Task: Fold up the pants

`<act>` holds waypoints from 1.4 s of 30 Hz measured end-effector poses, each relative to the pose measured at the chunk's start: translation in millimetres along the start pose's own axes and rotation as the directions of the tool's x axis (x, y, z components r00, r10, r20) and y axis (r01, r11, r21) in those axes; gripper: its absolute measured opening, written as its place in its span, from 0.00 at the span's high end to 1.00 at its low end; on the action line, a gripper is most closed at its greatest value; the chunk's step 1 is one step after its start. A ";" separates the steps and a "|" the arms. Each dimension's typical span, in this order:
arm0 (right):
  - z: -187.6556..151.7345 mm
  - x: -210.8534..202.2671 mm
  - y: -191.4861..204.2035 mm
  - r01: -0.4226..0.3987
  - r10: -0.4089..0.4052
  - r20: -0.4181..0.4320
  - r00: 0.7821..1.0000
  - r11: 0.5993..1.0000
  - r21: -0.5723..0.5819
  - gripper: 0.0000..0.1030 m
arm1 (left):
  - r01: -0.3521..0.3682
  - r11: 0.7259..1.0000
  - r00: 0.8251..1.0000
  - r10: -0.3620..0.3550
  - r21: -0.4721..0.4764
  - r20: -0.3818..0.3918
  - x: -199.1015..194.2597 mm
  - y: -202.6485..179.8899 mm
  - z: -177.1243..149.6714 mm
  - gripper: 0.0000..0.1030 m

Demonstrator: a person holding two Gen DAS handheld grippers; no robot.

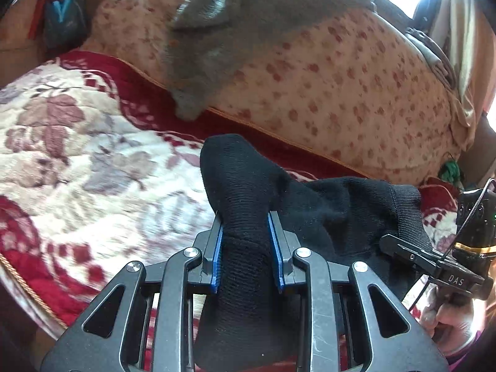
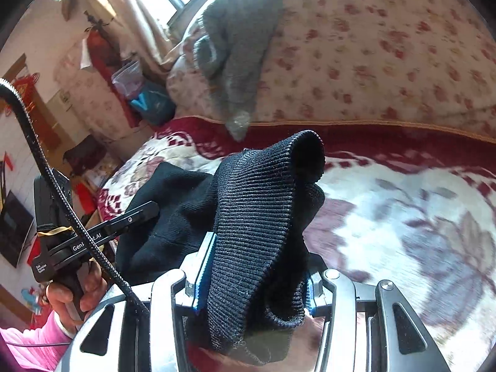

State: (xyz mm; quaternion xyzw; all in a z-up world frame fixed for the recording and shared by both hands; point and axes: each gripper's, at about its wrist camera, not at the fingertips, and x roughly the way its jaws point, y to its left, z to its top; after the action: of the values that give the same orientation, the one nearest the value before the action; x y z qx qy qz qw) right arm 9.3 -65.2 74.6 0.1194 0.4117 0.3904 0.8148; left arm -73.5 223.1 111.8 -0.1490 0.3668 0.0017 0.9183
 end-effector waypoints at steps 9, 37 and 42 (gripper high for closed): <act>7.9 71.7 32.2 -0.062 0.062 -0.084 0.995 0.998 0.009 0.56 | -0.097 0.993 0.995 0.095 -0.068 -0.024 11.3 65.0 0.1 0.76; 6.5 82.1 17.6 0.052 -0.043 -0.126 0.991 0.997 0.065 0.40 | -0.248 0.956 0.969 0.247 -0.154 -0.030 13.5 93.3 -12.8 0.36; 11.2 65.8 37.6 0.063 -0.063 -0.085 0.994 0.998 0.001 0.40 | -0.265 0.955 0.963 0.270 -0.132 0.022 -5.0 75.6 -12.1 0.36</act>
State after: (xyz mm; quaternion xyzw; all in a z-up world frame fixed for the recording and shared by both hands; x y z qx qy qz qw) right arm 21.1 9.6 63.1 0.0910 0.4503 0.3683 0.8083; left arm -93.9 292.5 86.3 -0.1567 0.3642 0.1524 0.9053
